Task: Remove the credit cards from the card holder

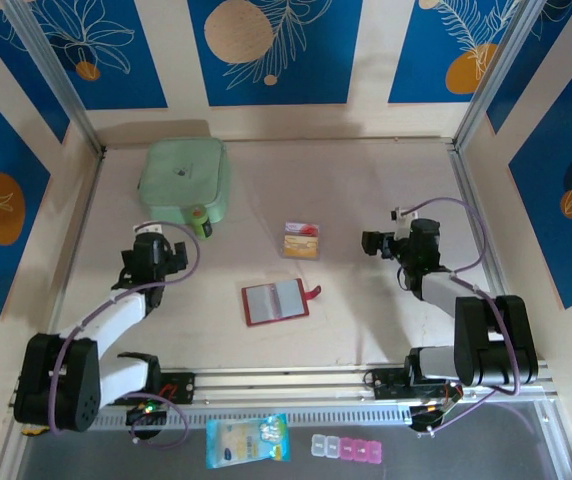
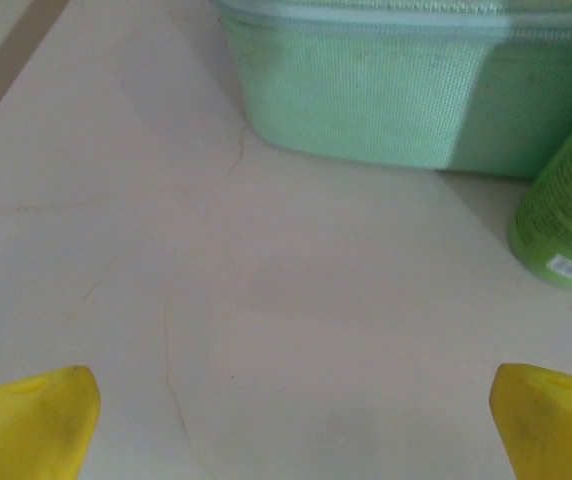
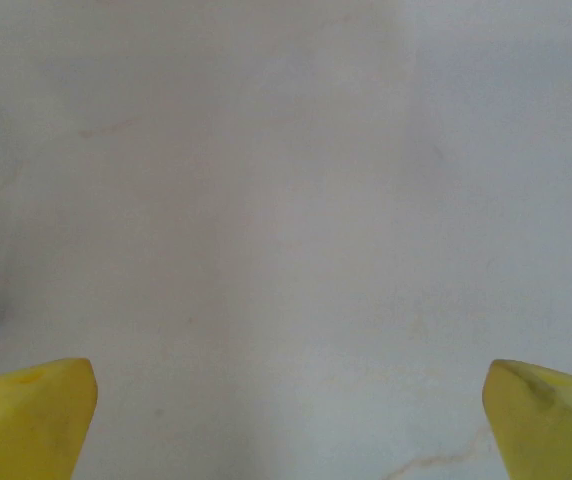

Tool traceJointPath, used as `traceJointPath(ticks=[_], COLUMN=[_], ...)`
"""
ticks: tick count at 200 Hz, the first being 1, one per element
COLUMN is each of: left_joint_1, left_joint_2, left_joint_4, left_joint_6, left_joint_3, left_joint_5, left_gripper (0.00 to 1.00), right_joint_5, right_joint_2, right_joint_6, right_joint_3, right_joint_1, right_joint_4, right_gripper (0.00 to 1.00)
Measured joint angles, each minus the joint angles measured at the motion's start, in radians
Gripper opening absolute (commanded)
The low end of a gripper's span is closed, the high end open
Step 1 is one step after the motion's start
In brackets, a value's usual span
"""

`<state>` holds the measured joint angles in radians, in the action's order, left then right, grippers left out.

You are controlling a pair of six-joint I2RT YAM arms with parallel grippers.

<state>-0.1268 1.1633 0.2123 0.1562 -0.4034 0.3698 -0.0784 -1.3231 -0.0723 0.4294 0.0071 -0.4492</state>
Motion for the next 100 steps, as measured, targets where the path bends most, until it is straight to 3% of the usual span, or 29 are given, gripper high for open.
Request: traceJointPath(ticks=[56, 100], left_joint_1=[0.031, 0.037], left_joint_2=[0.159, 0.262], left_joint_4=[0.381, 0.575], left_joint_6=[-0.056, -0.122], left_joint_3=[0.066, 0.066], left_joint_5=[-0.077, -0.145], left_gripper=[0.99, 0.99], right_joint_5=[0.01, 0.011], right_joint_2=[-0.153, -0.198], right_joint_6=[-0.037, -0.041], right_joint_3=[-0.022, -0.025], right_joint_1=[-0.027, -0.027], right_joint_4=[-0.269, -0.312], right_gripper=[0.99, 0.99])
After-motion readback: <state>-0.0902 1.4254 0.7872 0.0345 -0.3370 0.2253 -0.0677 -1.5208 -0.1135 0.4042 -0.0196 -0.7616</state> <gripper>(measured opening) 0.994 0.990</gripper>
